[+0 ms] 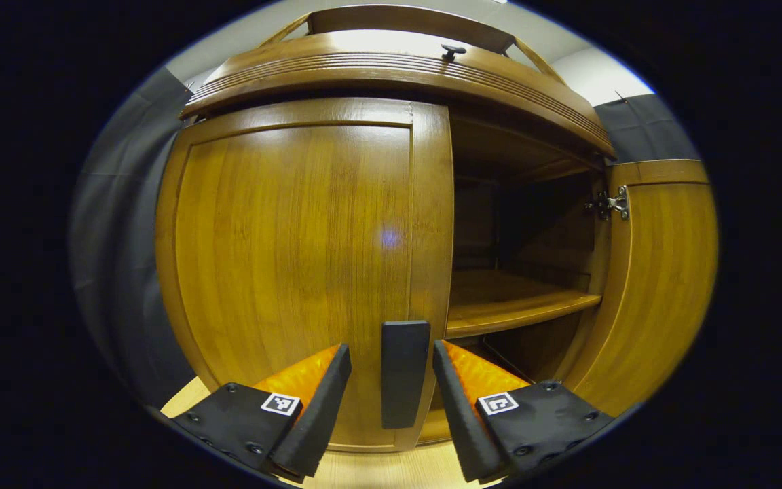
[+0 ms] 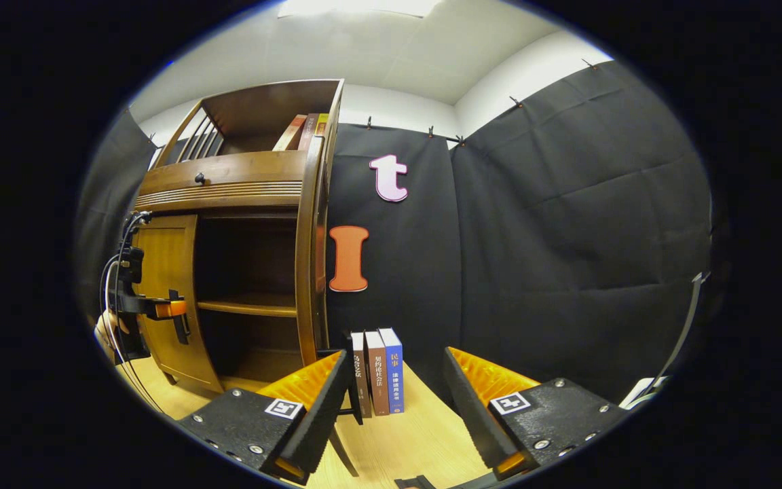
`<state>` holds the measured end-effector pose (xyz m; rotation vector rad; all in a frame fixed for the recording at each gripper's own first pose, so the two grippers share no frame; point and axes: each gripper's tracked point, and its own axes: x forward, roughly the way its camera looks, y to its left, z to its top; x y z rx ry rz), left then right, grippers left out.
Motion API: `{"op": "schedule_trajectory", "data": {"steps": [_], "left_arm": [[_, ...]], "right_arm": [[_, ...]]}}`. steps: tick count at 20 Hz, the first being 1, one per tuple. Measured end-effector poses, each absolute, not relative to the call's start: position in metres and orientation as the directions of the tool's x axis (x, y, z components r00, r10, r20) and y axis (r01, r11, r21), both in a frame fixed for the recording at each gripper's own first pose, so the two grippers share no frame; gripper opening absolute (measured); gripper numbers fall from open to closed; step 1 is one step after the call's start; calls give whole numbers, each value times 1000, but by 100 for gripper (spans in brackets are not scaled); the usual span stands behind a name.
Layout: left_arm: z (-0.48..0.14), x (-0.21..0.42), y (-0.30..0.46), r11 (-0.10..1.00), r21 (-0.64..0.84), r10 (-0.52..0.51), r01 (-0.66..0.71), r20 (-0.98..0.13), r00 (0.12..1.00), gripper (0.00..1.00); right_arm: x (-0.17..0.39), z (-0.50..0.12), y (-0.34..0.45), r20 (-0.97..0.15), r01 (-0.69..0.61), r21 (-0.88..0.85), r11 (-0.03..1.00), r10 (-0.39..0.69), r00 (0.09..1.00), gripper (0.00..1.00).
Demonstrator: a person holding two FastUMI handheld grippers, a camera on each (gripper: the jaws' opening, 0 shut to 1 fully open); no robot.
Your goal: Open the right door of the double-door shoe cabinet with the right hand, and open the left door with the left hand.
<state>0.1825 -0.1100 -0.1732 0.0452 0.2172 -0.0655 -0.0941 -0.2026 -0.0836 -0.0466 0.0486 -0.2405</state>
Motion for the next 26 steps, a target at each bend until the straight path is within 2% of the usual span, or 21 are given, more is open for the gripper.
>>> {"op": "schedule_trajectory", "data": {"steps": [1,6,7,8,9,19,20,21,24,25,26], "left_arm": [[-175,184,-111,997,34,-66,75,-216,974,80],[-179,189,-119,996,28,-82,90,-223,971,46],[-181,189,-119,995,31,-85,94,-226,970,46],[-177,188,-120,995,32,-84,93,-225,971,46],[-181,188,-120,995,37,-87,98,-229,970,41],[-176,164,-119,990,29,-127,138,-247,961,31],[-174,159,-119,989,26,-137,148,-252,958,30],[-174,154,-118,987,23,-148,159,-255,956,31],[-169,140,-116,983,17,-170,181,-262,950,30],[-168,135,-115,982,17,-177,188,-262,949,30],[-167,128,-113,981,17,-182,193,-262,948,29]], "right_arm": [[-95,-82,-202,-40,237,-53,970,-239,970,86],[-95,-77,-200,-31,243,-54,969,-245,969,86],[-95,-77,-198,-31,241,-53,969,-243,969,86],[-96,-76,-198,-30,240,-52,969,-242,970,92],[-96,-76,-196,-29,240,-52,969,-241,970,92],[-88,-75,-182,-39,226,-55,973,-228,973,91],[-89,-74,-184,-35,233,-60,971,-235,971,85],[-89,-72,-183,-31,236,-61,970,-239,971,92],[-90,-67,-180,-26,240,-52,969,-242,970,92],[-92,-66,-178,-24,241,-51,969,-242,970,85],[-92,-64,-175,-19,236,-49,971,-237,971,92]]}}
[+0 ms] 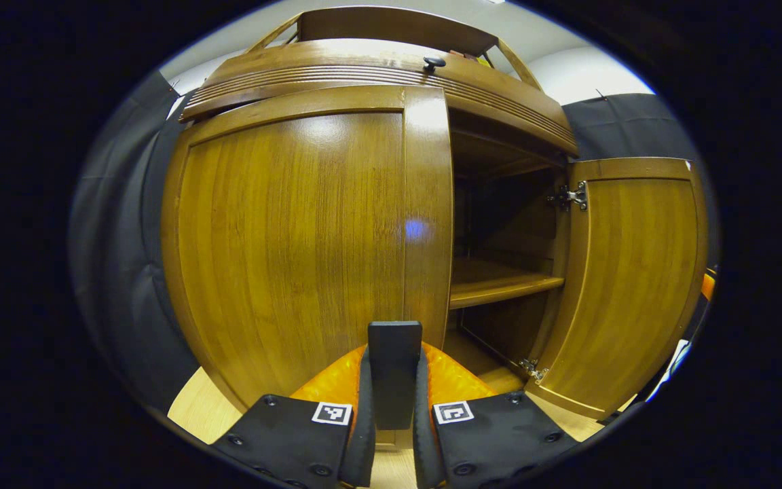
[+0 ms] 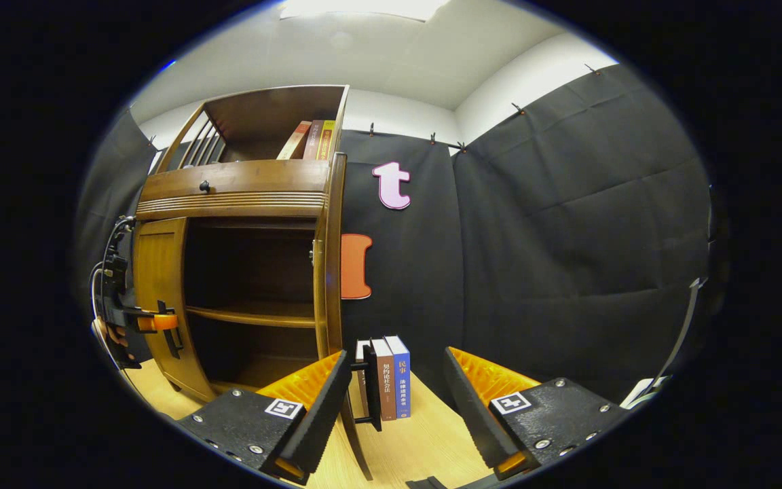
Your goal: Open the right door of the double-door shoe cabinet with the right hand, and open the left door with the left hand.
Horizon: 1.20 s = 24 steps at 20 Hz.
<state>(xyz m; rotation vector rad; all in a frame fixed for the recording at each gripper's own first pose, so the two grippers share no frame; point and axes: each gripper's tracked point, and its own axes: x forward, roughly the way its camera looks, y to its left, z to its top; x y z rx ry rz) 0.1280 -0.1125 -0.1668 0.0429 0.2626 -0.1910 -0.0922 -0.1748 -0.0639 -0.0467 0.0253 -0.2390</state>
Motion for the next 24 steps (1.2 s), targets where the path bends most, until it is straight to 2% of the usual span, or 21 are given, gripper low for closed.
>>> {"op": "schedule_trajectory", "data": {"steps": [3,4,11,13,14,15,16,18,19,20,24], "left_arm": [[-163,105,-105,979,17,-193,204,-265,945,30],[-162,99,-102,978,17,-195,207,-265,944,31],[-153,61,-80,974,12,-213,225,-274,938,31],[-150,49,-71,974,19,-212,225,-273,939,29],[-148,43,-68,975,22,-209,223,-271,940,29],[-148,38,-63,975,27,-205,220,-269,941,31],[-146,34,-58,976,31,-200,216,-267,943,29],[-141,24,-50,978,36,-191,207,-264,945,31],[-142,19,-46,979,39,-185,202,-263,947,30],[-142,16,-42,979,43,-179,197,-263,948,30],[-138,4,-28,984,49,-150,170,-271,951,31]], "right_arm": [[-95,-60,-160,-16,206,-49,977,-207,978,92],[-100,-54,-156,-13,199,-56,978,-200,980,85],[-106,-44,-115,4,128,-53,990,-128,992,86],[-107,-42,-106,7,109,-50,993,-109,994,86],[-106,-42,-101,6,101,-51,994,-101,995,92],[-106,-42,-96,3,92,-51,994,-92,996,86],[-106,-42,-92,1,83,-52,995,-83,997,86],[-106,-42,-82,-3,63,-50,997,-63,998,86],[-106,-41,-77,-3,52,-48,998,-52,999,92],[-106,-42,-72,-3,41,-46,998,-42,999,86],[-107,-44,-58,-6,11,-45,999,-11,1000,86]]}}
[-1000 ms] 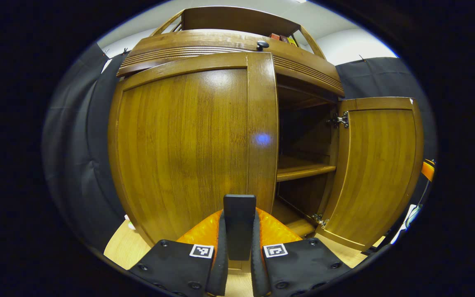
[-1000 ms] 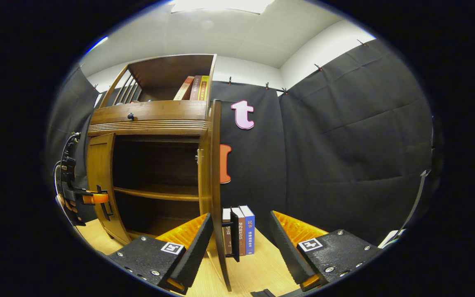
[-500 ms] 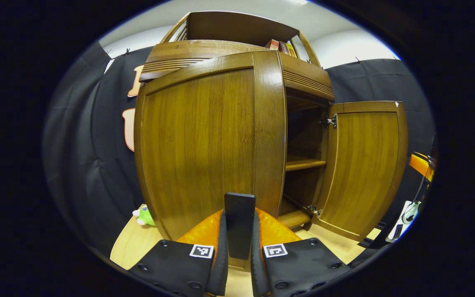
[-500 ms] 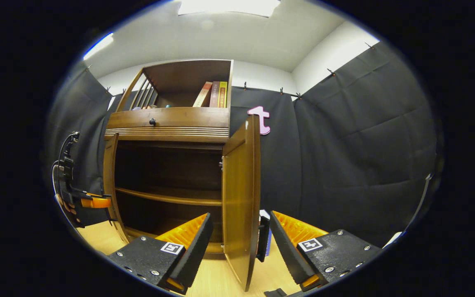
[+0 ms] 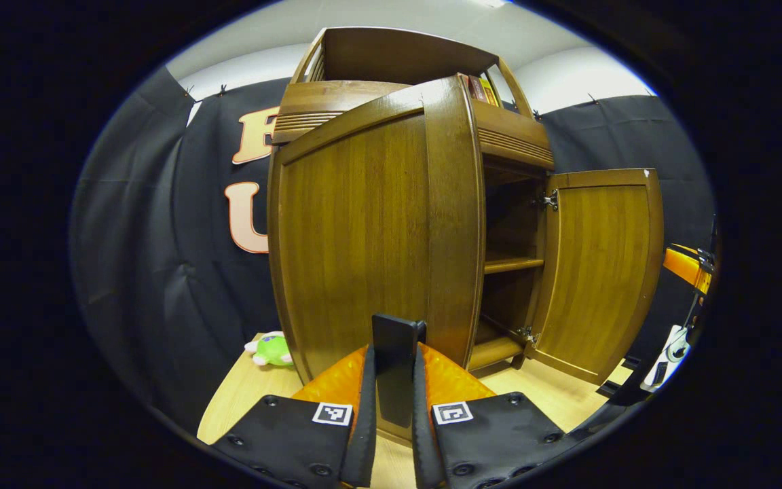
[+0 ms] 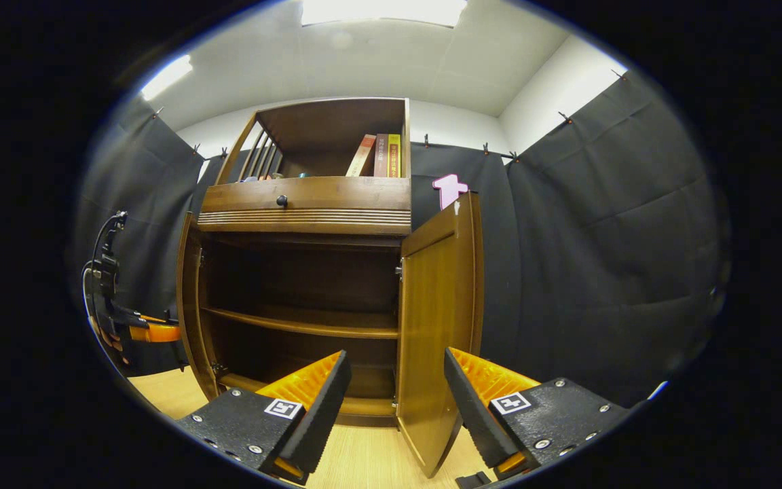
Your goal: Open the right door of the double-door shoe cabinet with the right hand, and open the left door with the left hand.
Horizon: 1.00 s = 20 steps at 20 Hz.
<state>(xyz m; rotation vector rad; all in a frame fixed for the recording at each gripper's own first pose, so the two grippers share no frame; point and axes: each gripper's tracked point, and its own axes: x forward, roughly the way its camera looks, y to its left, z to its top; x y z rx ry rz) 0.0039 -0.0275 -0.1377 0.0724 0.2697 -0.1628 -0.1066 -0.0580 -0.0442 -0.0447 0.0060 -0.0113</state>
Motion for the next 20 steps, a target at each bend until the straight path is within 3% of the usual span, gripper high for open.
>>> {"op": "schedule_trajectory", "data": {"steps": [1,5,7,11,12,20], "left_arm": [[-138,0,-24,985,53,-144,164,-270,952,31],[-133,-14,-6,990,46,-115,132,-265,957,31],[-134,-18,2,992,37,-109,123,-264,958,22],[-129,-28,22,993,72,-69,90,-259,963,22],[-128,-29,27,994,75,-59,81,-259,964,22],[-124,-44,73,998,67,5,12,-245,970,19]], "right_arm": [[-107,-45,-56,-7,7,-44,999,-8,1000,92],[-106,-45,-46,-10,-11,-37,999,10,1000,92],[-107,-45,-42,-8,-18,-36,999,18,1000,92],[-105,-45,-31,-7,-37,-35,999,36,999,92],[-105,-45,-29,-7,-41,-34,999,41,999,86],[-100,-48,-10,-15,-74,-34,997,74,997,86]]}}
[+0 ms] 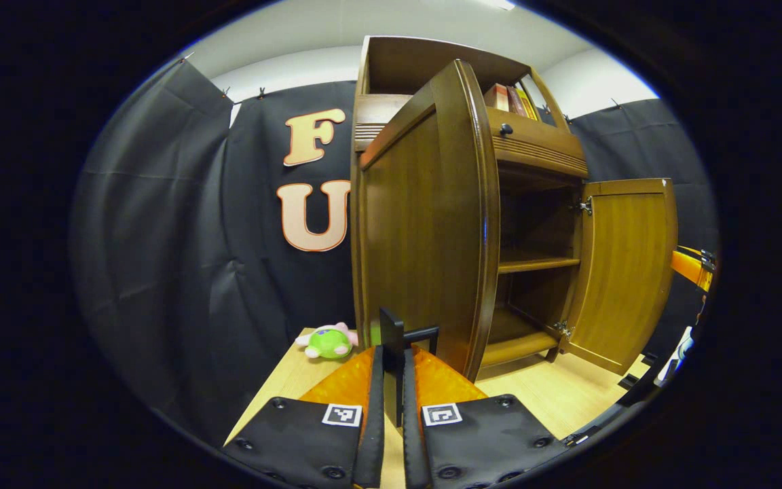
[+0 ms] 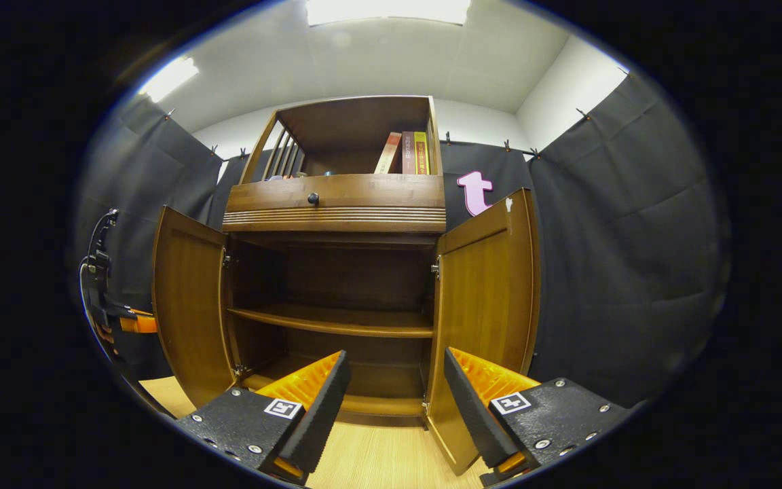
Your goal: Open the right door of the double-door shoe cabinet with the right hand, and open the left door with the left hand.
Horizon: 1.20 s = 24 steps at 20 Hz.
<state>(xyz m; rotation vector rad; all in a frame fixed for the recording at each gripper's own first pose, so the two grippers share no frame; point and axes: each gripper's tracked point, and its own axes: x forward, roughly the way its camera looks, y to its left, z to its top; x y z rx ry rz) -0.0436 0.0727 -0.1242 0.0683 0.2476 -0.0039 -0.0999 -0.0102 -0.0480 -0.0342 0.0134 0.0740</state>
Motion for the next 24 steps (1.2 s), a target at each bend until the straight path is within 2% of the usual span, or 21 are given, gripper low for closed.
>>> {"op": "schedule_trajectory", "data": {"steps": [3,4,6,7,8,9,11,12,13,14,15,17,18,20,22,23,24], "left_arm": [[-123,-46,92,998,66,34,-19,-241,970,19],[-122,-48,100,997,71,49,-33,-239,970,19],[-120,-49,117,995,81,83,-66,-232,969,16],[-118,-52,124,993,86,102,-85,-228,968,14],[-115,-56,132,991,88,116,-99,-220,969,11],[-114,-58,141,988,93,137,-119,-216,967,11],[-107,-67,159,979,118,188,-167,-196,962,11],[-104,-71,164,977,120,196,-176,-189,962,11],[-103,-75,158,980,106,185,-167,-191,964,18],[-102,-78,155,981,102,184,-167,-193,964,5],[-101,-82,155,980,106,186,-169,-190,964,4],[-95,-87,148,980,106,187,-169,-184,965,4],[-89,-88,142,981,100,184,-168,-178,967,4],[-75,-92,139,977,90,205,-193,-153,967,4],[-56,-97,119,986,32,168,-165,-126,978,5],[-51,-96,113,989,14,151,-150,-119,981,11],[-42,-98,109,990,18,138,-137,-114,984,11]], "right_arm": [[-98,-48,-6,-14,-80,-33,996,80,997,86],[-96,-49,-4,-14,-82,-33,996,81,997,92],[-95,-48,-3,-16,-82,-31,996,81,997,92],[-92,-49,-3,-16,-82,-28,996,82,997,86],[-91,-48,-2,-16,-83,-25,996,83,996,86],[-90,-49,-1,-17,-86,-23,996,85,996,92],[-88,-50,1,-21,-90,-19,996,90,996,92],[-86,-50,2,-24,-91,-17,996,90,996,86],[-85,-52,1,-28,-90,-16,996,89,996,86],[-84,-53,0,-31,-88,-16,996,87,996,86],[-82,-54,0,-36,-87,-15,996,86,996,86],[-79,-55,1,-45,-91,-9,996,91,995,86],[-77,-54,1,-48,-94,-9,996,94,994,92],[-77,-53,-2,-51,-91,-15,996,90,995,92],[-77,-49,-6,-49,-87,-21,996,86,995,92],[-77,-47,-9,-47,-84,-20,996,83,995,92],[-78,-43,-10,-45,-82,-19,996,81,996,92]]}}
